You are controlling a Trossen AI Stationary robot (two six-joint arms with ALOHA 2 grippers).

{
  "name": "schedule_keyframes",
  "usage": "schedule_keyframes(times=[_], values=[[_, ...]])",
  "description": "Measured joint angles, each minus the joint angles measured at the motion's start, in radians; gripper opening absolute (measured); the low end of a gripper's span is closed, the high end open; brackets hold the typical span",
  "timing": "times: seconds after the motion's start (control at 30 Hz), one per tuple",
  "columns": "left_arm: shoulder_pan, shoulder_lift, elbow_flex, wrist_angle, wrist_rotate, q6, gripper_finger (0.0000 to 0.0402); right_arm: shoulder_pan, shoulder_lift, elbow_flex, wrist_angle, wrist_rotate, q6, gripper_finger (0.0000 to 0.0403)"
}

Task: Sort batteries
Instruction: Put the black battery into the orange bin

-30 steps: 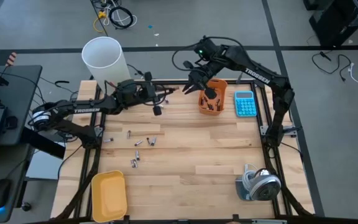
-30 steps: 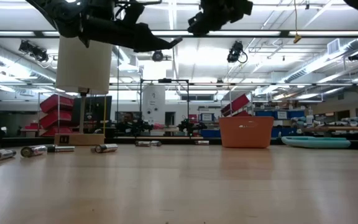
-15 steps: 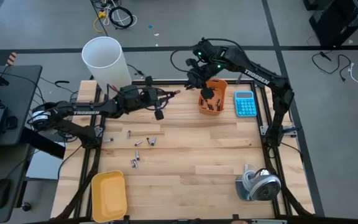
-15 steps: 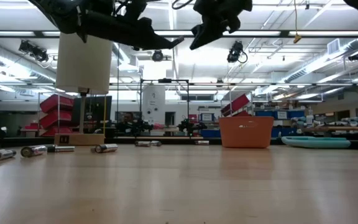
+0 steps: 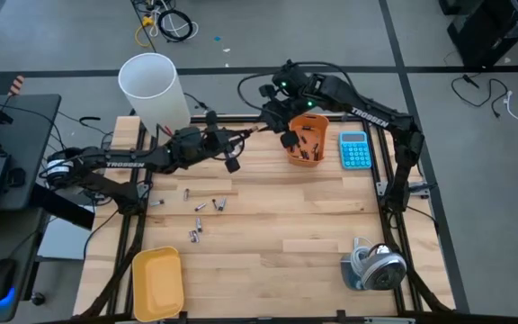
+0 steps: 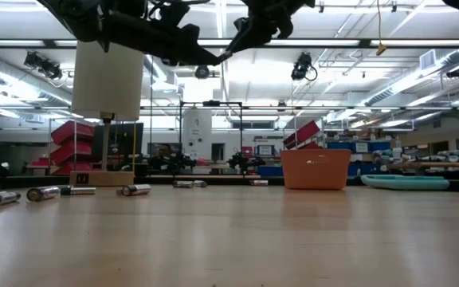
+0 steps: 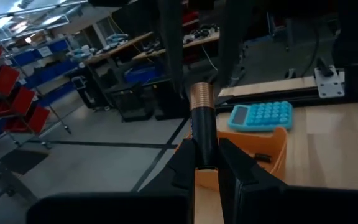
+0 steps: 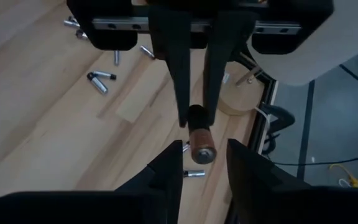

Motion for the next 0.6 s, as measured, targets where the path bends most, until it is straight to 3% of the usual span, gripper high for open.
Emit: schedule_keyframes(times=[0.6], values=[[0.001,0.001,0.0,0.068,0.031,0.023,0.0026,0.014,0.0,0.0,0.017,-0.003,-0.007,0.0113]])
